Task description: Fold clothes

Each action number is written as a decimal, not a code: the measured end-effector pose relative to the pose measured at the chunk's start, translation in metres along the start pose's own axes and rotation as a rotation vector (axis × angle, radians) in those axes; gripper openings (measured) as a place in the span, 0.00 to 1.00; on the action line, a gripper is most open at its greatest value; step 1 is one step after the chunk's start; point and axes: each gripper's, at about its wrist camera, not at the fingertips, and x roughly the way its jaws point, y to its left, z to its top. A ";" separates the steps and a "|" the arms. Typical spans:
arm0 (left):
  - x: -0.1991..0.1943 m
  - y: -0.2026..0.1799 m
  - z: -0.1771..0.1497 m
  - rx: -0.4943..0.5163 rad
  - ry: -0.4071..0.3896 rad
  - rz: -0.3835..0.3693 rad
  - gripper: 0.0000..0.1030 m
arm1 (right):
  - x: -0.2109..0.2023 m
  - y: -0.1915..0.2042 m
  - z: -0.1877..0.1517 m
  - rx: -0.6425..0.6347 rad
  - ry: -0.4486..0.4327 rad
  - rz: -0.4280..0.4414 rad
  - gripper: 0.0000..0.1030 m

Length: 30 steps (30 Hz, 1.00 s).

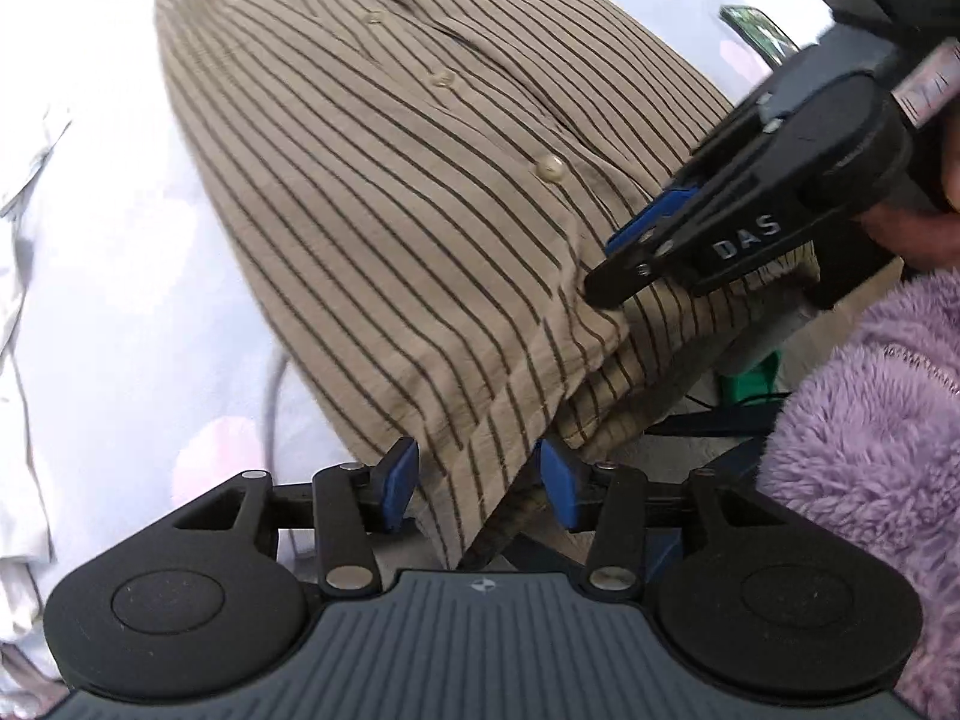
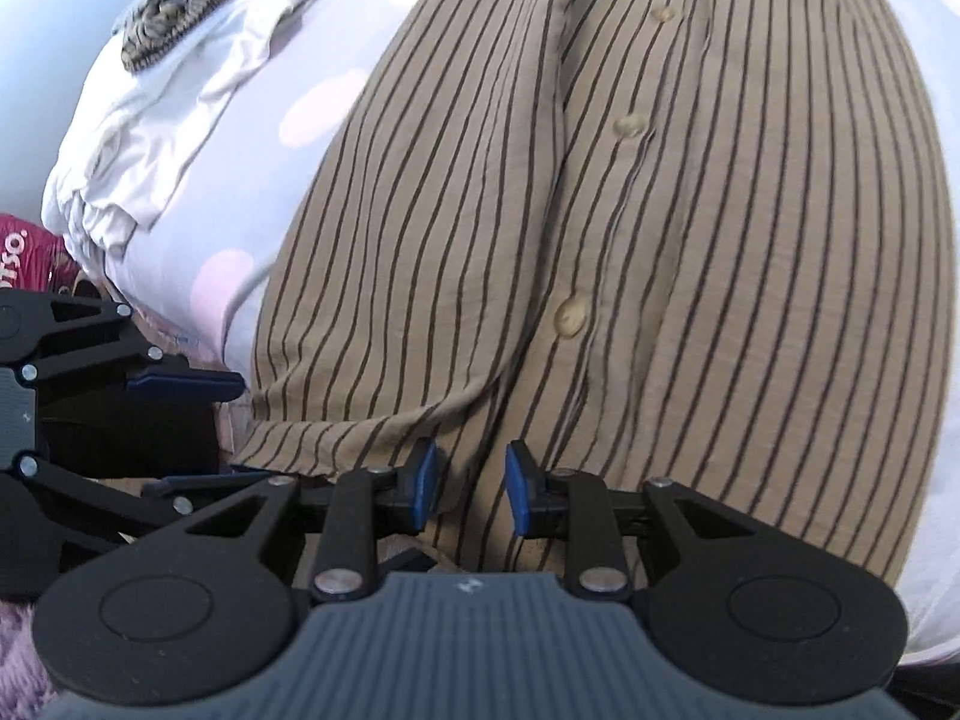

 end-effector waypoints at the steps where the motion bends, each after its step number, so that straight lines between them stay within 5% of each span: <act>1: 0.003 -0.001 0.000 0.006 0.003 -0.002 0.30 | 0.001 0.000 0.000 0.001 0.003 -0.005 0.12; 3: 0.010 -0.002 0.000 0.014 0.019 0.000 0.10 | 0.000 -0.003 -0.002 0.011 0.002 -0.015 0.03; 5: 0.013 -0.001 0.000 0.015 0.026 0.010 0.00 | -0.004 -0.008 -0.003 0.039 -0.003 0.000 0.01; 12: -0.007 0.004 -0.006 0.024 0.036 -0.001 0.00 | -0.025 -0.014 -0.013 0.084 0.004 0.102 0.00; 19: -0.014 0.000 -0.010 0.060 0.074 -0.009 0.00 | -0.021 -0.002 -0.020 0.001 0.058 0.086 0.00; 25: -0.014 0.013 -0.008 -0.006 0.106 -0.029 0.00 | -0.003 -0.001 -0.028 -0.014 0.144 0.035 0.00; 30: -0.037 0.034 0.005 -0.020 0.080 -0.016 0.01 | -0.013 -0.006 -0.028 -0.017 0.120 -0.023 0.05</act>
